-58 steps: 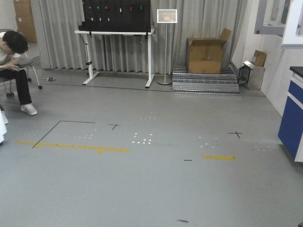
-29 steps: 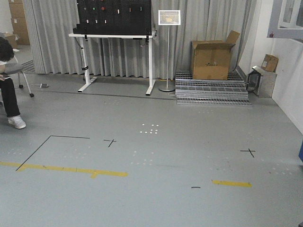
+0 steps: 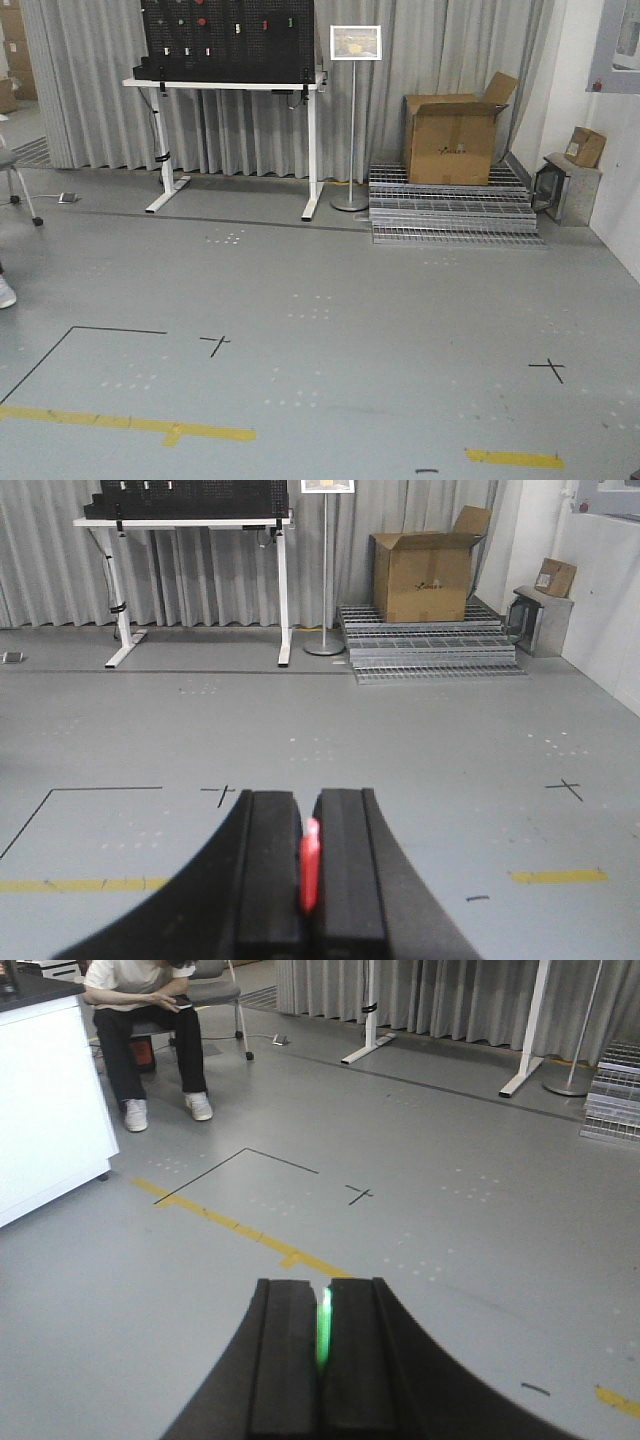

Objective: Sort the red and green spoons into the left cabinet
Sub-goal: 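Drive across the room toward the white cabinet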

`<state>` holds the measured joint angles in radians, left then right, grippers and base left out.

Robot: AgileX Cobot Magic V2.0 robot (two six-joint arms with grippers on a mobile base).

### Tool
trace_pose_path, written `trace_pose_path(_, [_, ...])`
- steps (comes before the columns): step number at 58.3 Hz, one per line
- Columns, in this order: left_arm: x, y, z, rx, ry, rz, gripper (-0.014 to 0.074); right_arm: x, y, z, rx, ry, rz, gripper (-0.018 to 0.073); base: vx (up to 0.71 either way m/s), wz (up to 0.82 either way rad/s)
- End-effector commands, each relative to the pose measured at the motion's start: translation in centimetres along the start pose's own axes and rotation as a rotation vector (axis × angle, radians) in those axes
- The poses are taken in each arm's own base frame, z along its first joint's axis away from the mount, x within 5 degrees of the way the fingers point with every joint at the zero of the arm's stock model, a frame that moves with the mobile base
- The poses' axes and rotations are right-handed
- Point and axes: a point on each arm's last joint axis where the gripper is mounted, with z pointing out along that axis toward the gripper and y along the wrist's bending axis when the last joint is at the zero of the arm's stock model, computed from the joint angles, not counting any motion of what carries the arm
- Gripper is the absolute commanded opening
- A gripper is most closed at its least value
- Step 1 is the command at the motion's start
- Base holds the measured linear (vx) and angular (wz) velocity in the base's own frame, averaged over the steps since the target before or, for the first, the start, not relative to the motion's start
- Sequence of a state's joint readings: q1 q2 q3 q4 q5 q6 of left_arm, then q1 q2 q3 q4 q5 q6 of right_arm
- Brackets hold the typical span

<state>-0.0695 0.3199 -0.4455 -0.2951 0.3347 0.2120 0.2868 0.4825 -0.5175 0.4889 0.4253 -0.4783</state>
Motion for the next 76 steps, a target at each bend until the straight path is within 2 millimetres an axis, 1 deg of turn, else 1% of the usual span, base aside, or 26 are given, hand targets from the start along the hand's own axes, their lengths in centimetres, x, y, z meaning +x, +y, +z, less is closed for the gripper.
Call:
trace_pose_path(1, [-1.53,0.06,-0.13,-0.012,-0.096,-0.015,-0.0003,-1.47,-0.26,-0.24,0.031,-0.088,0.002,-0.0003,0.60,-0.07])
trace_pose_path(76, [-1.54,0.06,-0.13,-0.012,-0.097,-0.015,-0.0003,-1.47,-0.26,-0.24,0.031,-0.088,0.002,-0.0003,0.63,-0.06])
